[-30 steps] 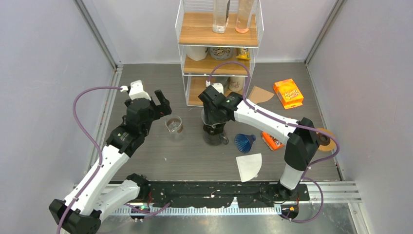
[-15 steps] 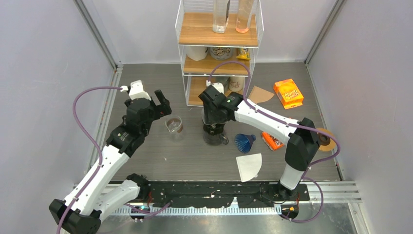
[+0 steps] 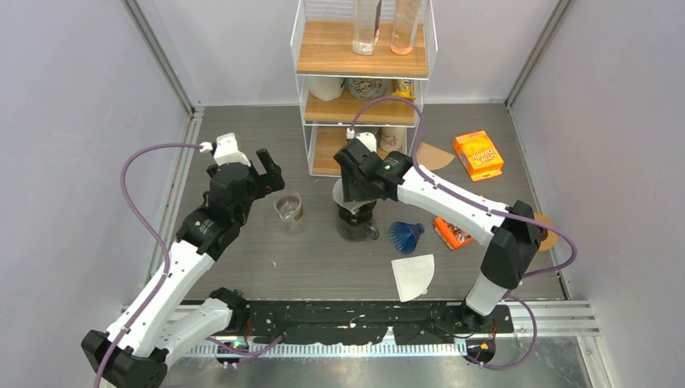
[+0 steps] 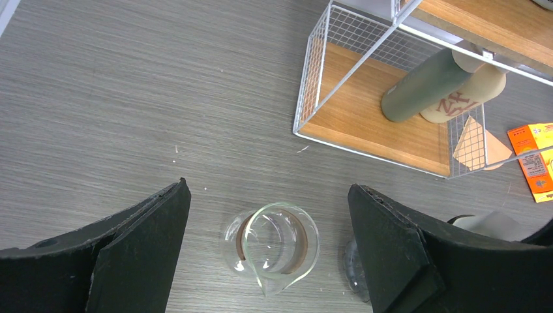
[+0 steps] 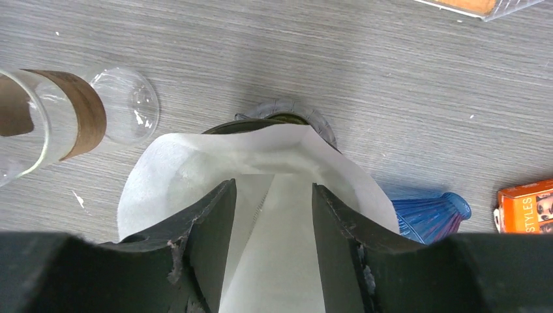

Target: Place the coffee filter in the dripper

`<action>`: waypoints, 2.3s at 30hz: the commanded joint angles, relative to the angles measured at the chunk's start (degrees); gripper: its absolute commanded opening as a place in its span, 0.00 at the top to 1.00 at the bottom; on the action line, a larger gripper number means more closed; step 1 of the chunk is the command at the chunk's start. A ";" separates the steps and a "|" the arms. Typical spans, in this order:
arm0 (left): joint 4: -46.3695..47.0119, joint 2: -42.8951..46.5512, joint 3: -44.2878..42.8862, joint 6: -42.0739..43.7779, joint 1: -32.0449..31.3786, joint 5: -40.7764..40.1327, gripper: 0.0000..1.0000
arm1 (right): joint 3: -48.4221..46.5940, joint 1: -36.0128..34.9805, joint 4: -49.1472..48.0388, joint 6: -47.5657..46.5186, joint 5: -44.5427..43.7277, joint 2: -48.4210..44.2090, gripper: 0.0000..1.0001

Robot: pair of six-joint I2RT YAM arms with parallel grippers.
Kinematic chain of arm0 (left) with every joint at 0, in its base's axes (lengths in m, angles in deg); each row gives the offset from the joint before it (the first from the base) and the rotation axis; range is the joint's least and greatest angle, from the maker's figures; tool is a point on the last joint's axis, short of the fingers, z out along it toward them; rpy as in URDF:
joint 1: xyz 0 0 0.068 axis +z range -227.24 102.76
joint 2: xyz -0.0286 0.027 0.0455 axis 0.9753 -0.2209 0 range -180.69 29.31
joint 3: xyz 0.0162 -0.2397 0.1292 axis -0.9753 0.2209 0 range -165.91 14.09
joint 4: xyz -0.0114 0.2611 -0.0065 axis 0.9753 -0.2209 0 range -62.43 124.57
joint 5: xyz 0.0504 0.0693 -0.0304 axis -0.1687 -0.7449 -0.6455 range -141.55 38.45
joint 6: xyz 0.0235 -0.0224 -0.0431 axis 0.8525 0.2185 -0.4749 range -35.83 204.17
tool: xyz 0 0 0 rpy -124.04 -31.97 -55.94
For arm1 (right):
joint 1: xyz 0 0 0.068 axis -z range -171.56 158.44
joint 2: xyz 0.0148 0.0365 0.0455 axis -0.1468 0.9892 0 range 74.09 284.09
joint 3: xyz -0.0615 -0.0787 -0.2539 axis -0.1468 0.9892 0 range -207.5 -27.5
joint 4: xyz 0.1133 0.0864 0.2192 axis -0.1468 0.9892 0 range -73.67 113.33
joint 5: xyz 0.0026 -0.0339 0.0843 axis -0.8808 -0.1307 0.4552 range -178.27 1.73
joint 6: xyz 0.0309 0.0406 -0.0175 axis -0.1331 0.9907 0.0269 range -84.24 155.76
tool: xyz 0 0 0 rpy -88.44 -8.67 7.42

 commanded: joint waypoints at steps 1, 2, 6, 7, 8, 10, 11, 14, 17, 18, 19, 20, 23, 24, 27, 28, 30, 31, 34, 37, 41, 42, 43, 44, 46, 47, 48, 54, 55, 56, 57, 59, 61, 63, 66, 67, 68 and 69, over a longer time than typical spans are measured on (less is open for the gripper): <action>2.31 0.41 -0.35 0.31 0.26 -0.50 0.01 | -3.13 -0.40 -0.29 -0.84 -2.21 -4.08 0.47; 2.31 0.48 -0.37 0.26 0.26 -0.44 0.01 | -3.23 -0.41 -0.27 -0.95 -2.18 -4.51 0.47; 2.35 0.58 -0.33 0.32 0.26 -0.26 0.01 | -4.21 -0.41 -0.11 -1.54 -3.18 -7.31 0.46; 2.37 0.65 -0.29 0.25 0.26 -0.23 0.01 | -4.45 -0.41 -0.18 -1.74 -3.46 -8.16 0.46; 2.45 0.67 -0.28 0.27 0.26 -0.20 0.01 | -4.46 -0.45 -0.55 -2.22 -4.15 -10.07 0.45; 2.53 0.67 -0.18 0.33 0.26 -0.12 0.01 | -3.97 -0.41 -1.40 -3.03 -5.50 -13.33 0.41; 2.56 0.67 -0.23 0.33 0.26 -0.06 0.01 | -3.65 -0.37 -1.66 -3.32 -6.11 -15.76 0.39; 2.77 0.84 -0.09 0.31 0.26 0.19 0.01 | -0.67 0.88 -3.52 -4.88 -8.25 -20.87 0.18; 3.02 0.77 -0.13 0.68 0.29 0.51 0.01 | 2.70 3.76 -5.06 -6.39 -7.49 -27.26 0.02; 2.71 0.56 -0.37 0.72 0.27 0.60 0.01 | 4.46 5.84 -5.16 -7.07 -7.18 -28.46 0.04; 2.52 0.37 -0.62 0.80 0.26 0.78 0.01 | 5.31 6.98 -5.20 -7.58 -6.91 -31.04 0.04; 2.47 0.14 -0.77 0.89 0.26 1.03 0.01 | 7.18 9.19 -5.19 -8.40 -6.93 -32.03 0.04; 2.52 -0.25 -0.92 1.25 0.26 1.20 0.01 | 11.58 14.95 -5.24 -8.63 -7.89 -38.03 0.04; 2.67 -0.31 -0.90 1.30 0.26 1.28 0.01 | 13.95 18.33 -5.21 -8.67 -8.62 -39.12 0.04; 2.97 -0.70 -0.91 1.63 0.26 1.52 0.01 | 18.53 26.33 -4.65 -7.96 -8.70 -43.67 0.05; 3.21 -0.89 -0.90 1.66 0.26 1.74 0.01 | 20.33 30.45 -4.52 -7.90 -8.46 -44.23 0.05; 3.36 -1.35 -1.08 1.80 0.26 2.20 0.01 | 22.43 35.91 -3.59 -7.42 -8.48 -44.59 0.04; 3.39 -1.60 -1.19 1.87 0.26 2.49 0.01 | 22.95 37.79 -3.07 -7.13 -8.28 -43.97 0.05; 3.30 -2.42 -1.53 1.86 0.26 3.35 0.01 | 25.38 46.45 -3.03 -6.81 -9.10 -40.22 0.05; 2.97 -3.08 -1.98 1.87 0.26 3.91 0.01 | 27.03 55.10 -5.87 -8.53 -12.30 -34.65 0.05; 2.81 -3.20 -2.14 2.30 0.26 3.59 0.01 | 26.02 64.38 -8.47 -10.74 -10.97 -23.42 0.05; 2.96 -3.07 -2.01 2.32 0.26 3.56 0.01 | 26.07 65.74 -9.89 -11.41 -10.44 -20.39 0.05; 3.19 -3.02 -1.91 2.35 0.26 3.53 0.01 | 26.39 68.03 -10.75 -11.77 -9.99 -19.14 0.05; 3.49 -3.08 -1.75 2.36 0.27 3.52 0.01 | 26.51 69.10 -12.29 -12.53 -8.90 -16.99 0.05; 4.03 -3.23 -1.69 2.93 0.26 3.82 0.01 | 27.51 71.51 -15.85 -14.60 -7.16 -14.77 0.05; 4.15 -3.36 -1.64 3.17 0.26 3.87 0.01 | 28.33 72.92 -17.06 -15.43 -6.42 -14.13 0.04; 4.31 -3.64 -1.75 3.33 0.26 3.96 0.01 | 28.36 73.65 -17.71 -15.79 -5.57 -12.58 0.04; 4.14 -4.42 -2.26 4.00 0.32 3.72 0.01 | 28.50 78.33 -21.67 -19.30 -0.72 -7.39 0.02; 4.15 -4.36 -2.24 4.00 0.35 3.77 0.01 | 28.42 78.47 -22.09 -19.97 0.28 -6.32 0.02; 4.09 -4.36 -2.18 3.99 0.35 3.74 0.01 | 28.29 78.68 -22.75 -20.14 1.64 -5.82 0.01; 4.00 -4.28 -2.22 3.94 0.33 3.75 0.01 | 28.21 78.78 -22.88 -20.22 2.03 -4.79 0.01; 3.95 -4.09 -2.13 3.86 0.34 3.51 0.01 | 28.22 78.86 -22.94 -20.70 2.28 -3.67 0.03; 4.09 -3.95 -1.95 3.85 0.35 3.29 0.01 | 28.74 78.99 -23.61 -20.88 2.13 -3.16 0.06; 4.21 -3.94 -1.95 3.91 0.35 3.37 0.01 | 29.02 79.10 -23.80 -21.17 3.13 -2.83 0.12; 3.89 -4.45 -2.31 3.92 0.35 3.29 0.01 | 29.54 79.13 -24.20 -21.36 2.83 -2.95 0.14; 3.68 -4.54 -2.45 3.86 0.35 3.14 0.01 | 29.63 79.18 -24.24 -21.34 1.90 -2.99 0.15; 3.55 -4.63 -2.50 3.85 0.35 3.02 0.01 | 29.80 79.20 -24.25 -21.26 1.37 -3.07 0.15; 3.48 -4.64 -2.55 3.91 0.35 2.95 0.01 | 29.93 79.22 -24.36 -21.25 0.48 -3.10 0.15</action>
